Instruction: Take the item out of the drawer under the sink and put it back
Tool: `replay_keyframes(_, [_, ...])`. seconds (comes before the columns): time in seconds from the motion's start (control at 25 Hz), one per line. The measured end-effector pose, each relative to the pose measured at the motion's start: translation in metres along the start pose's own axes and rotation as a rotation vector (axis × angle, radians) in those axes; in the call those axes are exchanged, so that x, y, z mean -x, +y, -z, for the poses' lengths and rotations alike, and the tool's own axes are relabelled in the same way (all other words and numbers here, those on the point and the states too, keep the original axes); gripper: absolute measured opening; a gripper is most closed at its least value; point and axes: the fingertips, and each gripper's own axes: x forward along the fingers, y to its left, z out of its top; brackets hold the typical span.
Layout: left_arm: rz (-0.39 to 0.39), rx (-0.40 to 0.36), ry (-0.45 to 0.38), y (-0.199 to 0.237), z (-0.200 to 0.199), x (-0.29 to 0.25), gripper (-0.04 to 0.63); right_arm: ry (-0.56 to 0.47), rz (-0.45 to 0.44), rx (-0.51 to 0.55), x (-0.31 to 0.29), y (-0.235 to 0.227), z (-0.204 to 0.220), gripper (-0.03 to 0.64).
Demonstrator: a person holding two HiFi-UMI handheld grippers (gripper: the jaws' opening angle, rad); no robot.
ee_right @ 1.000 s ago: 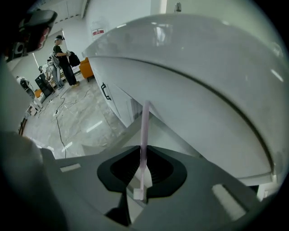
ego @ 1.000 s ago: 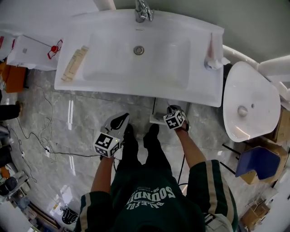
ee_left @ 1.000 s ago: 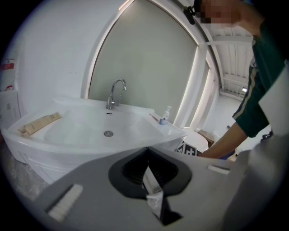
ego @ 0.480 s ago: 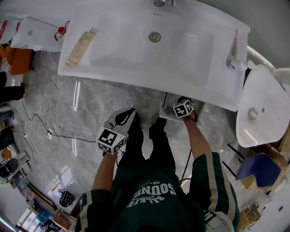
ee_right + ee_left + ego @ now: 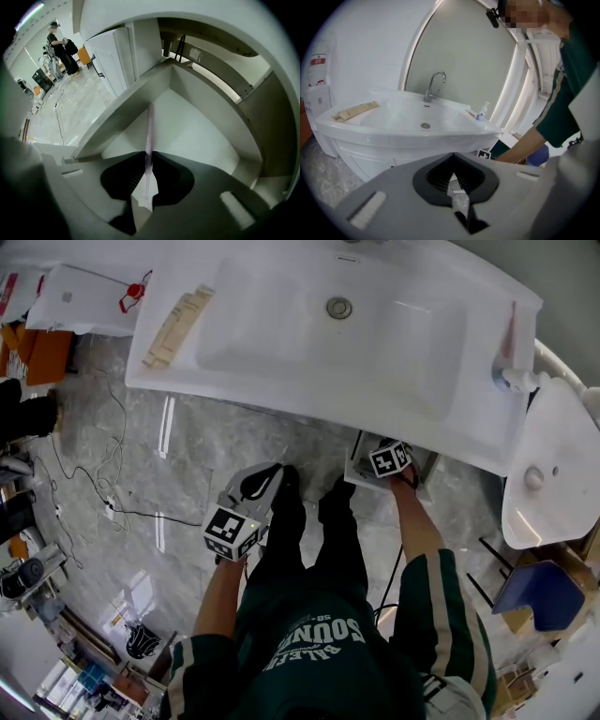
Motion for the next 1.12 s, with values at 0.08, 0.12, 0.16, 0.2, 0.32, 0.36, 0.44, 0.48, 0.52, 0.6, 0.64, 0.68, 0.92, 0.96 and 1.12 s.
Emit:
replay_keyframes(0.08, [-0.004, 0.005, -0.001, 0.005, 0.003, 0.002, 0.051, 0.001, 0.013, 0.010, -0.004, 0.002, 0.002, 0.049])
replay_keyframes(0.12, [-0.005, 0.007, -0.002, 0.007, 0.004, 0.002, 0.051, 0.003, 0.018, 0.011, -0.005, 0.003, 0.003, 0.048])
replay_keyframes(0.16, [-0.006, 0.009, -0.005, 0.008, 0.003, 0.003, 0.051, 0.008, 0.019, 0.006, -0.006, 0.003, 0.004, 0.049])
replay_keyframes(0.2, [-0.006, 0.010, -0.008, 0.009, 0.002, 0.003, 0.051, 0.013, 0.017, -0.003, -0.005, 0.002, 0.005, 0.049])
replay_keyframes(0.32, [0.000, 0.009, -0.017, 0.008, 0.000, 0.007, 0.051, 0.008, 0.013, -0.023, 0.001, 0.003, 0.004, 0.051])
replay_keyframes(0.36, [0.002, 0.009, -0.019, 0.008, -0.001, 0.009, 0.051, 0.003, 0.014, -0.025, 0.005, 0.004, 0.003, 0.052])
replay_keyframes(0.44, [0.008, 0.005, -0.026, 0.007, -0.004, 0.013, 0.051, -0.012, 0.021, -0.027, 0.015, 0.004, 0.000, 0.052])
replay_keyframes(0.48, [0.011, 0.003, -0.032, 0.006, -0.006, 0.015, 0.051, -0.022, 0.026, -0.027, 0.020, 0.003, -0.003, 0.052])
replay_keyframes(0.52, [0.016, 0.000, -0.039, 0.005, -0.009, 0.016, 0.051, -0.033, 0.030, -0.029, 0.027, 0.003, -0.005, 0.052])
replay_keyframes(0.6, [0.027, -0.006, -0.054, 0.002, -0.014, 0.019, 0.051, -0.063, 0.040, -0.049, 0.043, 0.004, -0.009, 0.052])
replay_keyframes(0.64, [0.033, -0.008, -0.061, 0.000, -0.017, 0.021, 0.051, -0.083, 0.049, -0.067, 0.053, 0.005, -0.012, 0.052])
replay_keyframes(0.68, [0.040, -0.009, -0.068, -0.001, -0.020, 0.024, 0.051, -0.107, 0.061, -0.085, 0.065, 0.006, -0.015, 0.051])
replay_keyframes(0.92, [0.096, -0.044, -0.102, -0.015, -0.040, 0.039, 0.051, -0.246, 0.053, -0.169, 0.136, 0.035, -0.030, 0.029])
replay_keyframes(0.96, [0.105, -0.056, -0.106, -0.017, -0.045, 0.042, 0.051, -0.270, 0.049, -0.181, 0.148, 0.042, -0.032, 0.017])
replay_keyframes(1.12, [0.131, -0.089, -0.144, -0.022, -0.066, 0.051, 0.051, -0.344, 0.047, -0.175, 0.195, 0.068, -0.043, 0.002])
